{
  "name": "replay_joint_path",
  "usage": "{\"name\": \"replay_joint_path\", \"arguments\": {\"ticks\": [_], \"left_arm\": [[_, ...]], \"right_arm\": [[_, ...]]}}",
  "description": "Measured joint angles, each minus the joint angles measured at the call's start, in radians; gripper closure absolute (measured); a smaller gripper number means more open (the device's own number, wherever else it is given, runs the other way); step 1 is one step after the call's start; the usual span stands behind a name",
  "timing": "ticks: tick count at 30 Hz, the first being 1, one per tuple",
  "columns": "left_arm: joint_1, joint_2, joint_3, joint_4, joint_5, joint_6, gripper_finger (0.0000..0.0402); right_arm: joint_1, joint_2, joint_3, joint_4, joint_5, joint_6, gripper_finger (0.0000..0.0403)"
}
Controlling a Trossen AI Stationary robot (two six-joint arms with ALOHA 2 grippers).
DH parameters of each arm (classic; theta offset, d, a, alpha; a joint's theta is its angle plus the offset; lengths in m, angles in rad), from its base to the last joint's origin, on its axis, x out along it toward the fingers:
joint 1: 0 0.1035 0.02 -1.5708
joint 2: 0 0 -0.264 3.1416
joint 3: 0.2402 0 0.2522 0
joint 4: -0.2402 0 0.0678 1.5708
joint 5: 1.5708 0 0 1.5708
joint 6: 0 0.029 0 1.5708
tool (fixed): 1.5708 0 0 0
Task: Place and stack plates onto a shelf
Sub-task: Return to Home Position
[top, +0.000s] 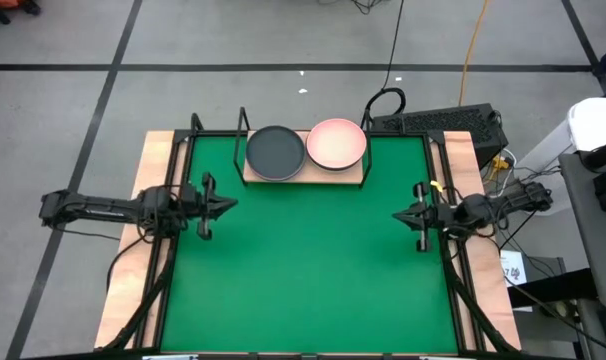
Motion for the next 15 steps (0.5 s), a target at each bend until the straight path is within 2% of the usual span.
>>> {"name": "replay_joint_path", "arguments": {"ticks": [7, 15], "left_arm": [[-0.024, 0.002, -0.014, -0.006, 0.000, 0.003, 0.0400], [-0.026, 0.002, -0.014, -0.012, 0.000, 0.058, 0.0394]], "right_arm": [[0.000, 0.000, -0.002, 0.067, -0.022, -0.058, 0.0403], [0.000, 0.000, -0.013, 0.053, -0.027, -0.064, 0.0403]]}}
